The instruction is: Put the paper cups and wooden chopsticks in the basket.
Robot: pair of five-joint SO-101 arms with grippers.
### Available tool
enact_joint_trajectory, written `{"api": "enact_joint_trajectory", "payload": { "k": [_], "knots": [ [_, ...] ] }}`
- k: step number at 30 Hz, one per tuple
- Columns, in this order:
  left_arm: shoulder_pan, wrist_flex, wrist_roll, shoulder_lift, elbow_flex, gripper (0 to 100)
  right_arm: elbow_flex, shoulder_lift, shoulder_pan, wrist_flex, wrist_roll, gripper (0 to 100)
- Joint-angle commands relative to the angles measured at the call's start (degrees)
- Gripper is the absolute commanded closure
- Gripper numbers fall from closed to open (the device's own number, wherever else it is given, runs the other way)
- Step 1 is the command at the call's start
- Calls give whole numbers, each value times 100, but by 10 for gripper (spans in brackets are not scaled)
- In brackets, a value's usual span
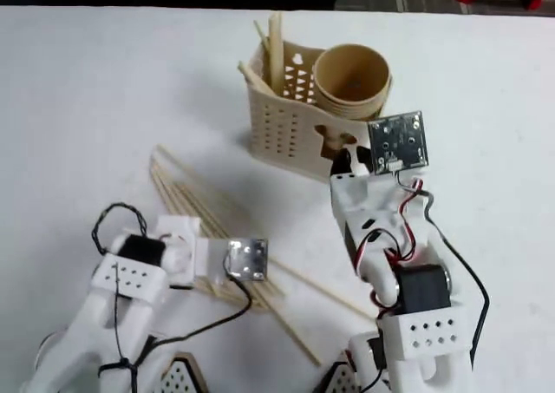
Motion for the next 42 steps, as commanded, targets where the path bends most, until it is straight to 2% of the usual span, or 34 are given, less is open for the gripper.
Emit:
{"api": "enact_joint_trajectory", "payload": {
  "k": [1,6,12,17,21,35,42],
  "knots": [
    [382,-668,-352,-119,255,775,-44,-145,75,-119,18,925],
    [954,-1231,193,-119,536,775,-35,-145,66,-119,237,925],
    [1455,-1257,721,-119,510,776,-35,-154,66,-119,237,925],
    [1763,-1257,862,-119,580,846,-35,-154,66,-119,237,925],
    [1798,-1503,862,-119,712,881,-35,-154,66,-119,237,925],
    [1807,-1477,862,-127,730,979,-35,-154,66,-119,255,926],
    [1754,-519,870,-171,360,978,-53,-154,75,-84,264,928]
  ]
}}
